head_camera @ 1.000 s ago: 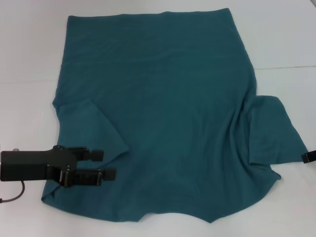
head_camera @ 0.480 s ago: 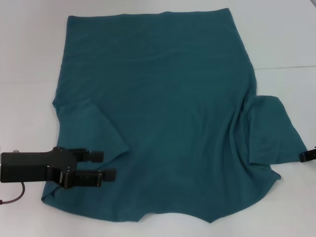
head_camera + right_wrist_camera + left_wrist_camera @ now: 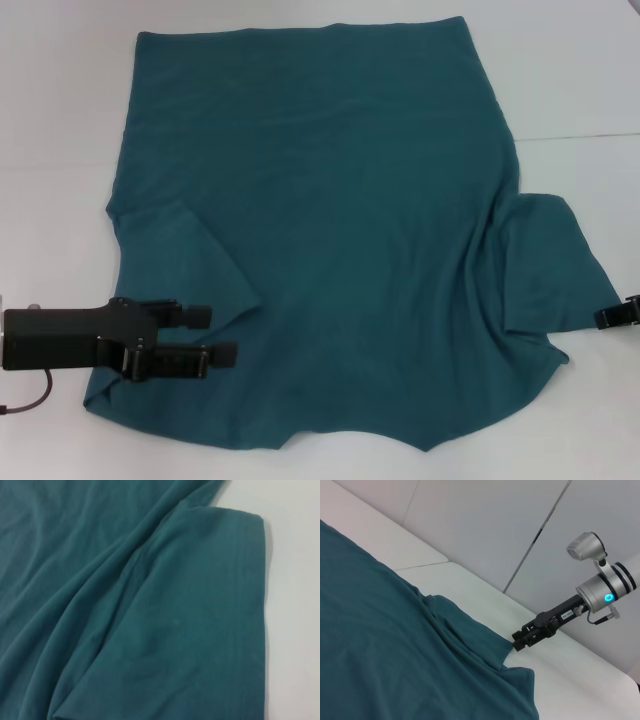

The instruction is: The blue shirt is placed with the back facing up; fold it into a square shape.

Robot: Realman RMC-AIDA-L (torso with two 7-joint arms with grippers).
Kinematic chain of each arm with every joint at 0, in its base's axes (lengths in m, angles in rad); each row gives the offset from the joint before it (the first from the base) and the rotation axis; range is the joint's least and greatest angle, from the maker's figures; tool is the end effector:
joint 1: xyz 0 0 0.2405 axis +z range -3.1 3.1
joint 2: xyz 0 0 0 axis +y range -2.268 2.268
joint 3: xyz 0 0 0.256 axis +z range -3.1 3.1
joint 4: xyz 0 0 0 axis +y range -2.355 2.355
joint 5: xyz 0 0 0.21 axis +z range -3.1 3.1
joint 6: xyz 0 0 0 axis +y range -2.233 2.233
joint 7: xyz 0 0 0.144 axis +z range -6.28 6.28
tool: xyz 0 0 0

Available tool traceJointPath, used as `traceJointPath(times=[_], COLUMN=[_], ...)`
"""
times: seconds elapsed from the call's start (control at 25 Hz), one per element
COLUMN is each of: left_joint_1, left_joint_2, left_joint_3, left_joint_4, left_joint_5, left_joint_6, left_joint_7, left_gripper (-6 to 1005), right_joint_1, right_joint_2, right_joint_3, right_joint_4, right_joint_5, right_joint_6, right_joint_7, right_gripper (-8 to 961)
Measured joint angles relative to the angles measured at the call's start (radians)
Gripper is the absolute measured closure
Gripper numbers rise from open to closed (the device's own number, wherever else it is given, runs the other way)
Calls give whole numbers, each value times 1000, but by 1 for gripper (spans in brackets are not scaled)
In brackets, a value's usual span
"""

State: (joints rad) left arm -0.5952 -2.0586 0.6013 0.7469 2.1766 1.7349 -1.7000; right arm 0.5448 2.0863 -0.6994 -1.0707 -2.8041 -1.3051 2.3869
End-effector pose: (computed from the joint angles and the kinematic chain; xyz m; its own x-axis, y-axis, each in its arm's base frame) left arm -0.2481 0.3303 0.0213 0.7258 0.5498 0.4134 0.5843 -0.8099 0.0512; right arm 0.3321 0.3588 0.0762 0.4136 -0.8824 -0.2242 -0.7755 -0.2124 -0.5946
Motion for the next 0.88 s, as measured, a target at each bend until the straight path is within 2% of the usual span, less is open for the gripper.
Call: traceJointPath(times=[0.52, 0.88], left_joint_1=[-2, -3], left_joint_2=[0, 0], left_joint_3=[0, 0], left_joint_4=[0, 0], left_joint_5=[0, 0], left_joint_6=[-2, -2], left_joint_7=[0, -1], left_gripper=[159, 159], right_joint_1=[7, 10], right_joint_2=[-1, 0], right_joint_3=[0, 0], right_joint_4=[19, 30], right_joint_5=[-3, -9], right_joint_6=[23, 40], right_joint_7=[3, 4], right_gripper=[315, 353])
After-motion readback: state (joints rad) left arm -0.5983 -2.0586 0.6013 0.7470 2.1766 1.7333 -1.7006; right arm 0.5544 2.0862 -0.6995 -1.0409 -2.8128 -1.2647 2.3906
